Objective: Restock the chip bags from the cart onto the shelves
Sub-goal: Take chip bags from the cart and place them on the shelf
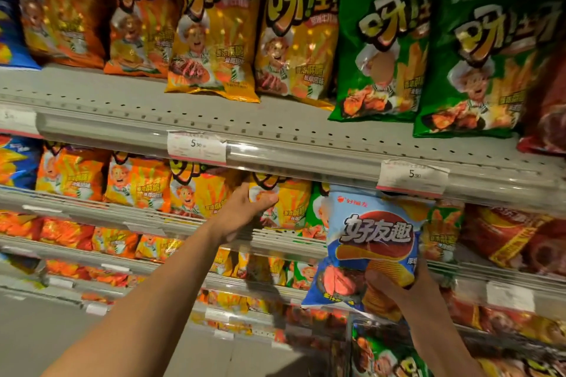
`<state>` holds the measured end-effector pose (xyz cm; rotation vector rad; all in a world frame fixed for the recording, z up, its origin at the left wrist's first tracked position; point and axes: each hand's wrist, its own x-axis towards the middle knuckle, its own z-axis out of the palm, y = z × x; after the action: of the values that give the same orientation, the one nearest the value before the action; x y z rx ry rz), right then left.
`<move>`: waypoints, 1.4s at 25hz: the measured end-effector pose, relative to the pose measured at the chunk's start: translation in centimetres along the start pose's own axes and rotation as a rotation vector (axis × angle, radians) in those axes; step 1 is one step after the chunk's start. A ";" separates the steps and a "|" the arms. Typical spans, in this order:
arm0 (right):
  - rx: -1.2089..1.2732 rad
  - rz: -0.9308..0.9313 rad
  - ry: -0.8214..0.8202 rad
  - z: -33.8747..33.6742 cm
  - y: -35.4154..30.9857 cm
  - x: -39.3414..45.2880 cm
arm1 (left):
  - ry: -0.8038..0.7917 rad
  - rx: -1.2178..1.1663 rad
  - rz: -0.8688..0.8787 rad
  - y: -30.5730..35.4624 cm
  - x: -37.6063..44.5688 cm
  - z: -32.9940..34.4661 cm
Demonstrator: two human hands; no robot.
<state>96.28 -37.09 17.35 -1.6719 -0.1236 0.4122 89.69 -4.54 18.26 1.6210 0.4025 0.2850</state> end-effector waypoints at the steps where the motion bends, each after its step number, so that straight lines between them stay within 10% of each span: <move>1: 0.000 -0.001 0.003 0.0 0.0 0.0 | -0.037 0.042 -0.016 0.3 0.2 -0.5; 9: 0.044 -0.003 -0.013 0.7 -0.4 0.4 | 0.054 0.231 -0.130 0.3 0.3 -0.2; 17: 0.070 -0.079 -0.103 5.3 0.2 -0.9 | 0.367 0.581 0.343 -3.4 -8.1 0.3; 35: -0.025 -0.304 -0.269 48.1 -3.0 -12.4 | 0.511 0.737 0.217 -7.6 -21.3 -42.2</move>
<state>68.95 4.50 18.45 -1.5831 -0.5763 0.4025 52.15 25.10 15.78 2.3183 0.7831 0.7922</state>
